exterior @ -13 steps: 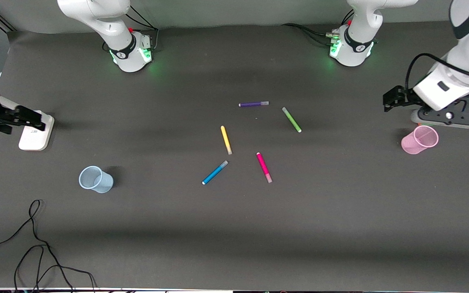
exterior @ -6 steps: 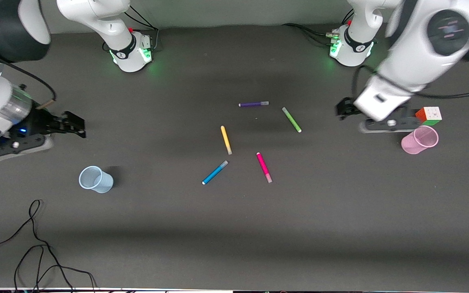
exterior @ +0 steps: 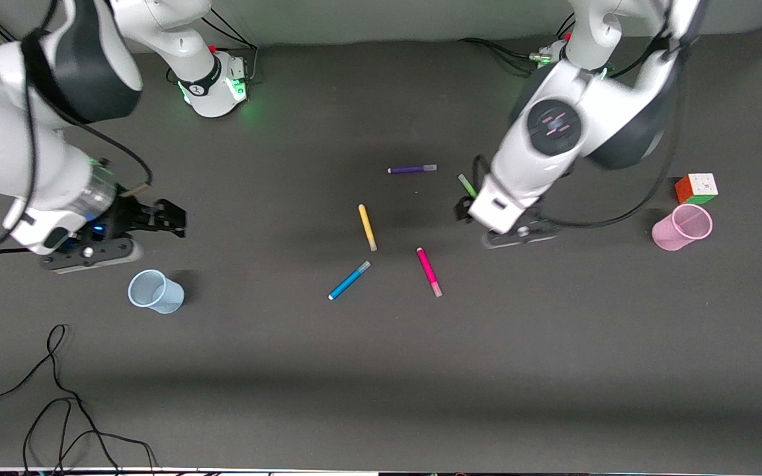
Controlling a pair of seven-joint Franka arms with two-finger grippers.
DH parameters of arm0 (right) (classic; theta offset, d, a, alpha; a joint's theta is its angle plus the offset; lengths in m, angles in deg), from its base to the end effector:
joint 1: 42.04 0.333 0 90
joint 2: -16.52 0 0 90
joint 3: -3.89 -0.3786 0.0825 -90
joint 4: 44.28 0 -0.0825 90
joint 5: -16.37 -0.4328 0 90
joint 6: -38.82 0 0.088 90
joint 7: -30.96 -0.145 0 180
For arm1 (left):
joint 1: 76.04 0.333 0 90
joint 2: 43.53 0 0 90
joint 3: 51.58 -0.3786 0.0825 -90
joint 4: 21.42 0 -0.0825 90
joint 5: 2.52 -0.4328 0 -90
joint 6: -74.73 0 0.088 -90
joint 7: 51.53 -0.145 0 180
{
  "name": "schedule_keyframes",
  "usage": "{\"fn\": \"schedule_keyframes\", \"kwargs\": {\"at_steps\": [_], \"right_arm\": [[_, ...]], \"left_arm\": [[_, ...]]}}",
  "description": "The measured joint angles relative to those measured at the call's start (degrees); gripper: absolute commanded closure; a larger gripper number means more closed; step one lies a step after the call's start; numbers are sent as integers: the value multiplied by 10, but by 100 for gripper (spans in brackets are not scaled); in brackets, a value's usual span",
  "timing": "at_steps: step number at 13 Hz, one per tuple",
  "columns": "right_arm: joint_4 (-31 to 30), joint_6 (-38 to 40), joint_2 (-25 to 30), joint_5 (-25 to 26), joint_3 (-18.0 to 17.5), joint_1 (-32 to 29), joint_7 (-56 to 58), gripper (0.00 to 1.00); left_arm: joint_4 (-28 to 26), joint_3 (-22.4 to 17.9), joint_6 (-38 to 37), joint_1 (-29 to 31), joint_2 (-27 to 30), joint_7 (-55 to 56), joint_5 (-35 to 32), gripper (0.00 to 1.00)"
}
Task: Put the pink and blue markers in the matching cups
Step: 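Lower the left gripper onto the pink marker while the right gripper approaches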
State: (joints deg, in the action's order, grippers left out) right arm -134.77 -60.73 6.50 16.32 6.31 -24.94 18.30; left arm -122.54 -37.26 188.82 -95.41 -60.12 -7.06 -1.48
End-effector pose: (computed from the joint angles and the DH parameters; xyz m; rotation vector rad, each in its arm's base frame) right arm 0.6507 0.1727 0.5473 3.1308 0.0559 -0.0229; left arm 0.5769 -0.3728 0.3996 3.0884 0.3162 -0.1512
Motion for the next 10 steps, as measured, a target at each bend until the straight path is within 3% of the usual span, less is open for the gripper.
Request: {"fn": "schedule_keyframes", "kwargs": {"at_steps": [3,7,10], "right_arm": [[2,-23,-16,-5,-1,40,-155,0],[21,-41,-49,-33,0,50,-326,0],[40,-66,-87,-33,-1,72,-439,0]], "left_arm": [[20,0,66,-21,-82,54,0,2],[80,0,108,-47,-188,110,0,2],[103,0,141,-54,-240,124,0,5]]}}
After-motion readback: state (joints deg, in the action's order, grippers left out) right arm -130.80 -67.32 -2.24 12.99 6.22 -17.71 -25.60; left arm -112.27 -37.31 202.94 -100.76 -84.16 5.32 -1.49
